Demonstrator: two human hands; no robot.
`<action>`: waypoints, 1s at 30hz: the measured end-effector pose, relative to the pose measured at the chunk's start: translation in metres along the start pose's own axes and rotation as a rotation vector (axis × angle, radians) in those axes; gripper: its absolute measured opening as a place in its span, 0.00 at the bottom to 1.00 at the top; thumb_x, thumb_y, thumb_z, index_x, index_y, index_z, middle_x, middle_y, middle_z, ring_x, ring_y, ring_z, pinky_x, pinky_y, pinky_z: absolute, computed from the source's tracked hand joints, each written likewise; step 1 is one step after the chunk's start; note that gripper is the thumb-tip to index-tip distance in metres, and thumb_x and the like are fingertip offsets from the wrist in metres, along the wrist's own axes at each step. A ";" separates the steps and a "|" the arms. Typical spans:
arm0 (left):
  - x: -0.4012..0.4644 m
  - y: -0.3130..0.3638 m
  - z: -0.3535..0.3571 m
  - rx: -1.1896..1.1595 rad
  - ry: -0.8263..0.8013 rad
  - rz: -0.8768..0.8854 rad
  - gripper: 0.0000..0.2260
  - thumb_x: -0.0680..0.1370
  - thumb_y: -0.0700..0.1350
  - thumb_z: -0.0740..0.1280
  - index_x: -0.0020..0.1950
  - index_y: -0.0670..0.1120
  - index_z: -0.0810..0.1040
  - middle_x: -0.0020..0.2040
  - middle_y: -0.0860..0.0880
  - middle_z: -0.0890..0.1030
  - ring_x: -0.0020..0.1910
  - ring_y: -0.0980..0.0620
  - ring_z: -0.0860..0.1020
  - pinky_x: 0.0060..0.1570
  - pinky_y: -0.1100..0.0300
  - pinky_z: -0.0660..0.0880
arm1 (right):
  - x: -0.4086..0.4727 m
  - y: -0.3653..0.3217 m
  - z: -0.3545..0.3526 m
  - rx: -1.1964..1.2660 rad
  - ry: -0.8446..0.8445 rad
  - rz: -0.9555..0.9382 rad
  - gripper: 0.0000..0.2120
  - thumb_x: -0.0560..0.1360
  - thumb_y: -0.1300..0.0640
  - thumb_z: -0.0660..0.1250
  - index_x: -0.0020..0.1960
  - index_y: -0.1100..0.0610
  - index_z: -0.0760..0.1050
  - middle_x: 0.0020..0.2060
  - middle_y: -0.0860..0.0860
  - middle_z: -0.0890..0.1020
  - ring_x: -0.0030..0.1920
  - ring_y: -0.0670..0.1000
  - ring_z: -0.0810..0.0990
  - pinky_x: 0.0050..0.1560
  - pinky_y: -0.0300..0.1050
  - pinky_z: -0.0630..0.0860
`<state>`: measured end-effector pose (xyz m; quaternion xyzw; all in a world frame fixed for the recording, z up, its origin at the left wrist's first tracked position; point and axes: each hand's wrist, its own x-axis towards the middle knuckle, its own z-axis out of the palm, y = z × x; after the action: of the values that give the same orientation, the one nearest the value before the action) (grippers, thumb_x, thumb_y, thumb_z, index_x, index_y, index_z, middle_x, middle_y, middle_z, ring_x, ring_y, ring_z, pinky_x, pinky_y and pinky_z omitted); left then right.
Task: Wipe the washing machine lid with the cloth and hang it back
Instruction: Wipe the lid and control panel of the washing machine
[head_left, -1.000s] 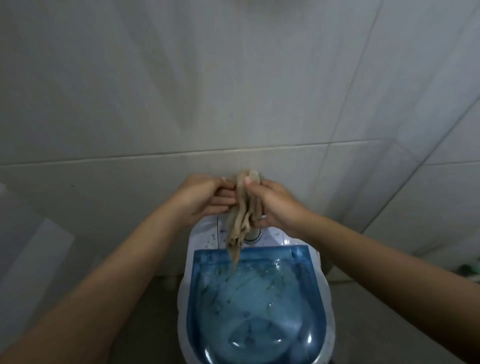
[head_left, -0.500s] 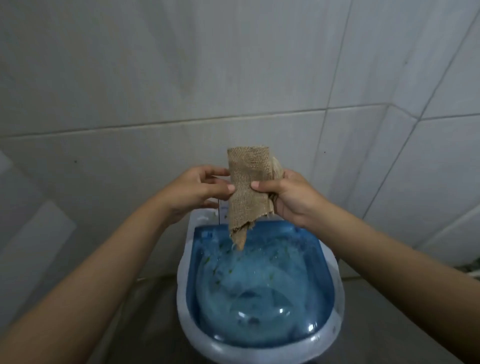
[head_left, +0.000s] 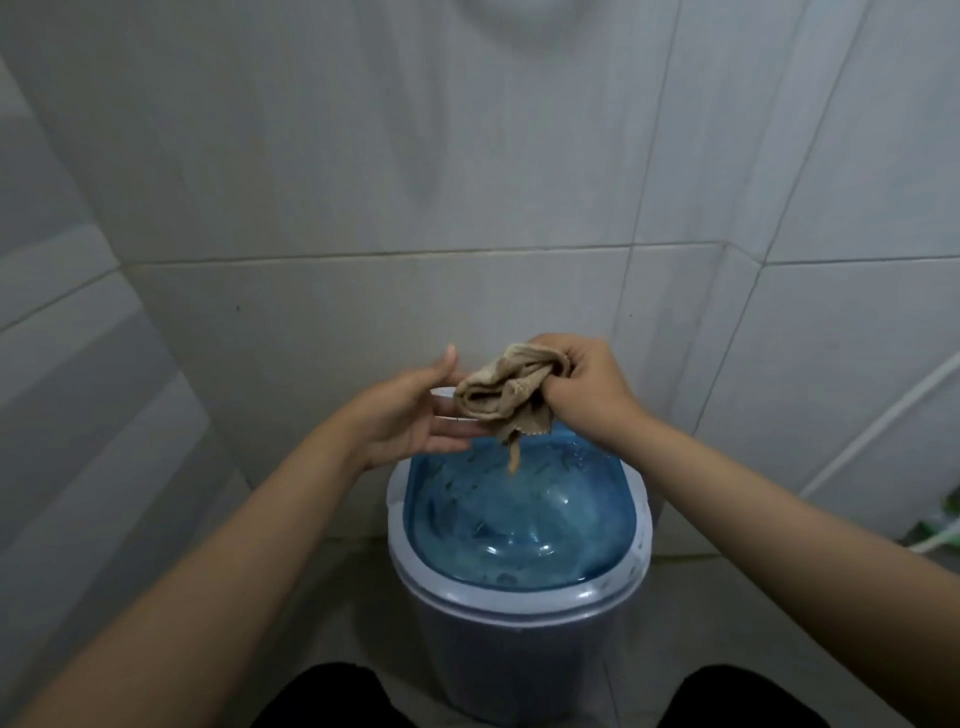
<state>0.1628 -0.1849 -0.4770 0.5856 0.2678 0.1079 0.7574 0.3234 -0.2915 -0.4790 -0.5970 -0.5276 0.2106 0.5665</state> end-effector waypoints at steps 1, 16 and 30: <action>-0.003 -0.001 -0.001 0.033 -0.016 0.014 0.15 0.72 0.54 0.63 0.52 0.46 0.78 0.44 0.46 0.84 0.41 0.49 0.84 0.41 0.57 0.80 | -0.001 -0.002 0.000 -0.034 -0.028 0.013 0.18 0.63 0.66 0.59 0.35 0.47 0.82 0.29 0.43 0.82 0.35 0.44 0.78 0.37 0.42 0.74; -0.010 -0.033 -0.001 0.317 0.544 0.283 0.18 0.72 0.44 0.72 0.60 0.42 0.76 0.46 0.47 0.80 0.43 0.51 0.81 0.45 0.59 0.79 | 0.004 0.005 0.027 0.370 0.076 0.607 0.14 0.64 0.68 0.75 0.48 0.68 0.79 0.40 0.60 0.83 0.39 0.56 0.83 0.46 0.52 0.82; -0.039 -0.110 -0.057 1.370 0.057 -0.156 0.67 0.55 0.70 0.74 0.73 0.52 0.27 0.74 0.49 0.28 0.72 0.52 0.30 0.69 0.39 0.32 | 0.079 0.040 0.077 -0.894 -0.090 -0.073 0.14 0.71 0.70 0.60 0.56 0.63 0.69 0.53 0.60 0.77 0.51 0.62 0.77 0.40 0.47 0.68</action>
<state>0.0835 -0.1887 -0.5799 0.9081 0.3368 -0.1250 0.2150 0.3013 -0.1796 -0.5082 -0.7543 -0.6117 -0.0325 0.2364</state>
